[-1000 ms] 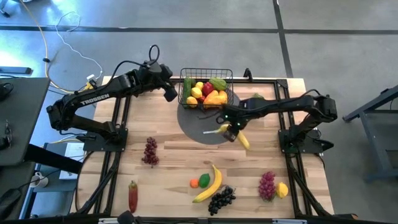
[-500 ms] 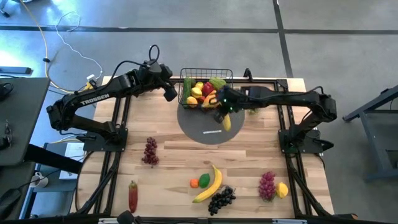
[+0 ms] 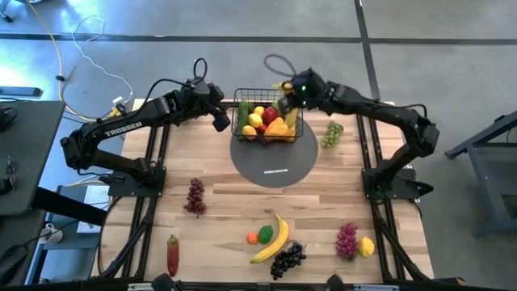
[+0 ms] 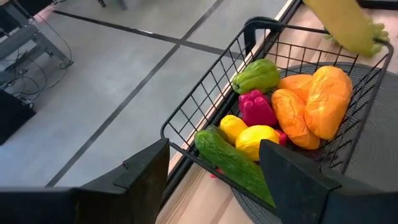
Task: Build produce basket
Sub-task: Put the banana into the wire basket
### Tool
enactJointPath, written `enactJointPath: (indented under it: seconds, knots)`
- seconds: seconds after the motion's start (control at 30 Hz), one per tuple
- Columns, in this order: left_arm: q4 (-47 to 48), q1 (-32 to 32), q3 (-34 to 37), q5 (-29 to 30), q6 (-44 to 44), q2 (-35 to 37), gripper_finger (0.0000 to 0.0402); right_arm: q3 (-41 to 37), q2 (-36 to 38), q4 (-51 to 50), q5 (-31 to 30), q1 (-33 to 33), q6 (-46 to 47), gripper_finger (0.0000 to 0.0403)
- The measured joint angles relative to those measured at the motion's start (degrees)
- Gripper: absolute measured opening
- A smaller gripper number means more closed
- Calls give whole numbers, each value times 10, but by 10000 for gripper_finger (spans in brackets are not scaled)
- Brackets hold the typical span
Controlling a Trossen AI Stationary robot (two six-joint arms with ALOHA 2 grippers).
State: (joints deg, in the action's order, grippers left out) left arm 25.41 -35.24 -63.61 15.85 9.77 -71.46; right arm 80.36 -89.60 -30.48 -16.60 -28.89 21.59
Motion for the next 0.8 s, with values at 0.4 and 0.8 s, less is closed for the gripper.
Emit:
enactJointPath:
  seconds: [0.4, 0.8]
  knots:
    - [-1, -13, 0, 105, 39, 0, 239, 0, -65, 44, 18, -80, -11, 106]
    - [-1, -45, 0, 103, 38, 0, 239, 0, -128, 51, -35, -77, 26, 106]
